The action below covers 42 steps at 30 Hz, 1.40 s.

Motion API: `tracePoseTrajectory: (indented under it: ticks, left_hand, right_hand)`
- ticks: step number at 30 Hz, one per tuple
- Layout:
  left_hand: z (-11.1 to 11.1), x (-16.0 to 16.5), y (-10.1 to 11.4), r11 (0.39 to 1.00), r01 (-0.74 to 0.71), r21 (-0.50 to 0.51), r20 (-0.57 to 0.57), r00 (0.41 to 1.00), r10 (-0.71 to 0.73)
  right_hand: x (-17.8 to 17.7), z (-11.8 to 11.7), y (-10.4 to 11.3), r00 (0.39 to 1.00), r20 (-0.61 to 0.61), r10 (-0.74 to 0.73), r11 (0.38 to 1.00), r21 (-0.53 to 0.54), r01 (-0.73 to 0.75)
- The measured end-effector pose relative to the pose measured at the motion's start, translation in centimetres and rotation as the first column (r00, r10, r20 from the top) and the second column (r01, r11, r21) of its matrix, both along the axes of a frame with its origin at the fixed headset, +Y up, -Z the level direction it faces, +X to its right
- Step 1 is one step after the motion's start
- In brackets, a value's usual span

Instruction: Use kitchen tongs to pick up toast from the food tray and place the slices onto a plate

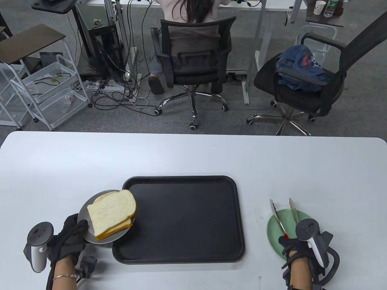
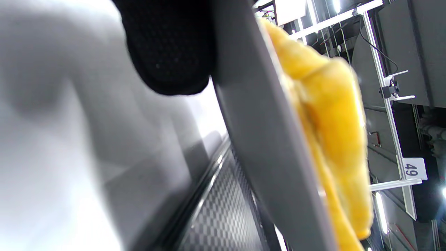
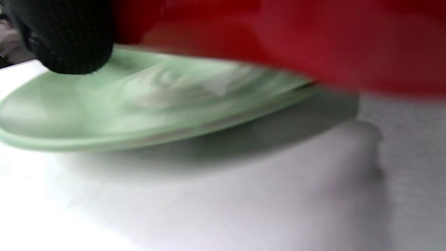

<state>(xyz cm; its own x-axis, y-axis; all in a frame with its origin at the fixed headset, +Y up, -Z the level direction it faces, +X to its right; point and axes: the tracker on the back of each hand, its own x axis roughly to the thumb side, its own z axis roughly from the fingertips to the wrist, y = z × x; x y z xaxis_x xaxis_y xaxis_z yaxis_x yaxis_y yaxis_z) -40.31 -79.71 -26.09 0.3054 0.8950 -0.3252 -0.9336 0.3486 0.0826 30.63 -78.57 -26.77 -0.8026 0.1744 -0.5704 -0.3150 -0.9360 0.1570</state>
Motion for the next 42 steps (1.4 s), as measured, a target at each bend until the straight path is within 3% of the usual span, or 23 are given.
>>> tracePoseTrajectory:
  ticks: [13,22,25,34,42]
  left_hand:
    - [0.0,0.0,0.0,1.0,0.004,-0.004,0.003,1.0,-0.004]
    - [-0.1,0.4,0.0,1.0,-0.02,0.012,0.029,0.999,0.019]
    - [0.0,0.7,0.1,1.0,-0.019,0.021,0.037,0.999,0.018]
    - [-0.1,1.0,0.1,0.999,-0.015,0.029,0.053,0.999,0.013]
    - [0.0,1.0,0.0,0.999,-0.026,0.042,0.059,0.998,0.023]
  right_hand:
    - [-0.7,-0.1,0.3,1.0,0.004,0.024,0.993,-0.116,-0.024]
    - [-1.4,1.3,3.3,0.998,-0.048,0.032,0.996,-0.08,-0.036]
    - [-2.3,1.6,4.9,0.995,-0.086,0.054,0.998,-0.021,-0.056]
    - [-9.0,1.5,8.9,0.951,-0.311,0.002,0.984,0.17,0.053]
    - [-15.5,0.7,9.7,0.876,-0.481,-0.028,0.963,0.221,0.152]
